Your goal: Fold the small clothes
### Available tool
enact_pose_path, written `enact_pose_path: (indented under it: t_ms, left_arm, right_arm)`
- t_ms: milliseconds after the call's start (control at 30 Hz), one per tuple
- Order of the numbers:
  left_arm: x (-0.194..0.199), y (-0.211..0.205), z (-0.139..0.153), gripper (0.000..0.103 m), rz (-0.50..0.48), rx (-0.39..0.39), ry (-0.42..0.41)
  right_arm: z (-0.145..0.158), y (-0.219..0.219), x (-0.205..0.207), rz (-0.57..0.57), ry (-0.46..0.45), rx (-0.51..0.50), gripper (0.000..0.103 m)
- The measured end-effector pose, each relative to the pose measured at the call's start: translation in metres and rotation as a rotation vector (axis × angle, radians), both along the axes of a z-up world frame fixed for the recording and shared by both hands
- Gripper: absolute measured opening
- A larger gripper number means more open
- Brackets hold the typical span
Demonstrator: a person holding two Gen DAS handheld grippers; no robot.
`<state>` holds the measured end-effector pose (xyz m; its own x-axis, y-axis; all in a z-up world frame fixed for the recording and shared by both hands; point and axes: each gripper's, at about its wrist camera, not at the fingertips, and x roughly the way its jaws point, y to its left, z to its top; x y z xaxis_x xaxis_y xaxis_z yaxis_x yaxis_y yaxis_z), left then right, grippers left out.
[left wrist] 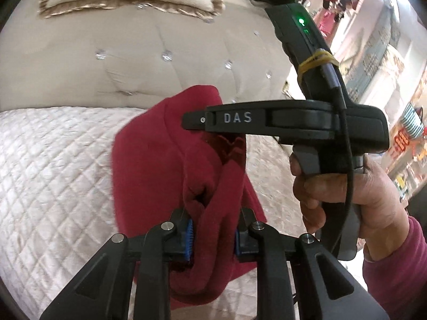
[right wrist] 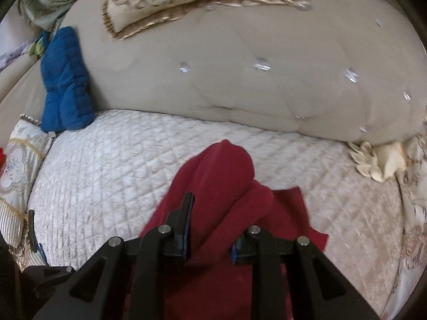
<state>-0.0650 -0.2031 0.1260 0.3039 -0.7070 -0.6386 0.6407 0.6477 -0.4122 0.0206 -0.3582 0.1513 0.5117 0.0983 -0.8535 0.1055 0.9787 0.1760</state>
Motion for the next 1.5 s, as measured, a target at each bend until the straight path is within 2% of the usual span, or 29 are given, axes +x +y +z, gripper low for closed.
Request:
enact_pose_path:
  t_ms: [200,467,533,600,700,767,833,867,933,1000,1067,1167,1267,1333,1367,1400,1500]
  left_arm:
    - [-0.004,-0.025,-0.005,0.0,-0.023,0.028,0.005]
    - [-0.005,-0.066,-0.02,0.0,-0.051,0.024,0.033]
    - [-0.007,-0.076,-0.027,0.0,-0.06,0.015,0.053]
    - [-0.002,-0.088,-0.04,0.002,-0.075,0.008,0.102]
    - [0.002,-0.099,-0.055,0.004,-0.112,0.051,0.176]
    - [-0.001,-0.092,-0.051,0.011,-0.146,0.052,0.183]
    - [-0.005,-0.076,-0.037,0.021,-0.182,0.033,0.159]
    - [-0.007,-0.065,-0.029,0.027,-0.185,0.025,0.128]
    - [-0.009,-0.044,-0.017,0.035,-0.164,0.033,0.057]
    - [-0.005,-0.029,-0.015,0.036,-0.107,0.086,-0.018]
    - [0.002,-0.024,-0.026,0.036,-0.054,0.148,-0.047]
    - [0.012,-0.027,-0.047,0.036,-0.006,0.212,-0.008]
    - [0.018,-0.034,-0.074,0.036,0.002,0.249,0.045]
    - [0.015,-0.035,-0.084,0.036,0.0,0.246,0.064]
    - [0.012,-0.035,-0.085,0.036,0.0,0.241,0.062]
    - [0.009,-0.035,-0.082,0.036,-0.001,0.242,0.055]
    - [0.003,-0.033,-0.078,0.036,-0.006,0.255,0.036]
  right_arm:
    - [-0.009,-0.021,-0.011,-0.024,0.005,0.01,0.022]
    - [-0.013,-0.047,-0.024,-0.054,0.002,0.001,0.022]
    - [-0.022,-0.058,-0.029,-0.076,0.006,-0.008,0.022]
    - [-0.044,-0.071,-0.032,-0.119,0.034,-0.01,0.022]
    - [-0.075,-0.085,-0.04,-0.166,0.068,0.012,0.024]
    - [-0.077,-0.091,-0.048,-0.183,0.044,0.024,0.033]
    - [-0.07,-0.097,-0.058,-0.221,0.043,0.022,0.05]
    - [-0.064,-0.099,-0.064,-0.241,0.037,0.022,0.051]
    - [-0.05,-0.104,-0.079,-0.256,0.014,0.065,0.051]
    - [-0.033,-0.1,-0.099,-0.232,-0.031,0.145,0.051]
    - [-0.022,-0.089,-0.113,-0.192,-0.066,0.18,0.051]
    - [-0.018,-0.06,-0.128,-0.086,-0.073,0.207,0.051]
    - [-0.04,-0.036,-0.138,0.003,0.015,0.194,0.049]
    - [-0.065,-0.031,-0.149,-0.004,0.115,0.105,0.042]
    - [-0.075,-0.034,-0.155,-0.018,0.151,0.097,0.042]
    - [-0.083,-0.042,-0.162,-0.036,0.174,0.147,0.042]
    - [-0.065,-0.054,-0.175,-0.082,0.105,0.214,0.043]
